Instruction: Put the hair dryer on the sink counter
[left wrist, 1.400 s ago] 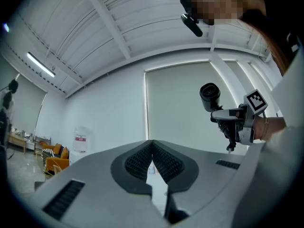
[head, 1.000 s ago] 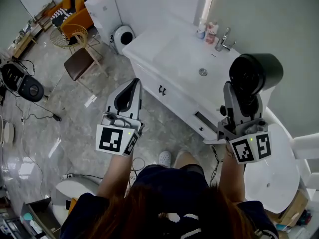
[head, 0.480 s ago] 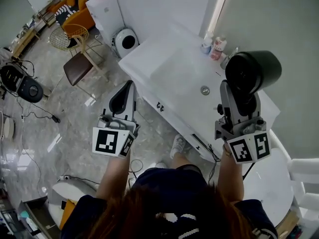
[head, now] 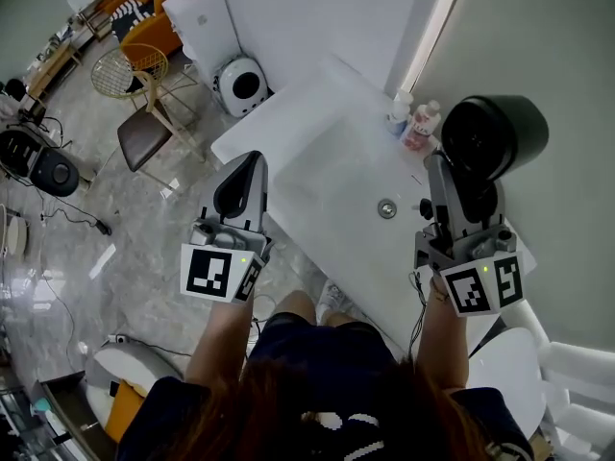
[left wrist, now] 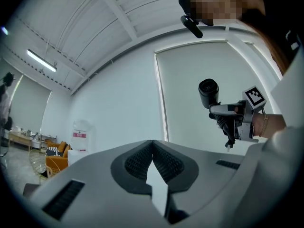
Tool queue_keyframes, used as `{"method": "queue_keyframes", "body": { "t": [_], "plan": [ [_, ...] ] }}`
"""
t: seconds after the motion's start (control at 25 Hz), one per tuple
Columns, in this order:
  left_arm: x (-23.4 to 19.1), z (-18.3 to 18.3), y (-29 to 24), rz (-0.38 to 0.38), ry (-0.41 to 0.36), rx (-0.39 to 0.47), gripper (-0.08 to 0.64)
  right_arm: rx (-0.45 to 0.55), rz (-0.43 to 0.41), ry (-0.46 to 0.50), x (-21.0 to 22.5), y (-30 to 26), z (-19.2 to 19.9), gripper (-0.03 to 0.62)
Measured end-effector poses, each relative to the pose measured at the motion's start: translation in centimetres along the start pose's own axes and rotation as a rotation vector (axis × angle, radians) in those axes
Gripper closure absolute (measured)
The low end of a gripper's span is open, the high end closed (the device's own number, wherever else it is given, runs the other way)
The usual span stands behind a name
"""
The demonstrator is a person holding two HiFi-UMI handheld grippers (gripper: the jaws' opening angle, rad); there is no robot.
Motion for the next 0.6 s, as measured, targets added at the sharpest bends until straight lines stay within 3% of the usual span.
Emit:
{"method": "queue_keyframes", "body": {
  "t": [0.28, 0.6],
  "plan": [
    [-0.6, 2.9, -7.6, 0.01, 0.004, -0.034, 0.541, -0.04, 0.018, -0.043, 5.7, -4.4, 3.5, 0.313],
    [-2.7, 5.3, -19.0, 0.085, 0.013, -0.066, 0.541, -0.152, 0.025, -0.038, 12.1, -13.5, 8.3, 0.313]
  ]
}}
Point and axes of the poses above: the fingertips, and each gripper's own axes: y backward along the fingers, x to its right, z out of its underside, the point moved 8 cm from there along y, backward along the fingers, and after that the axes turned 13 degrees about -z, right-handed, at the moved point
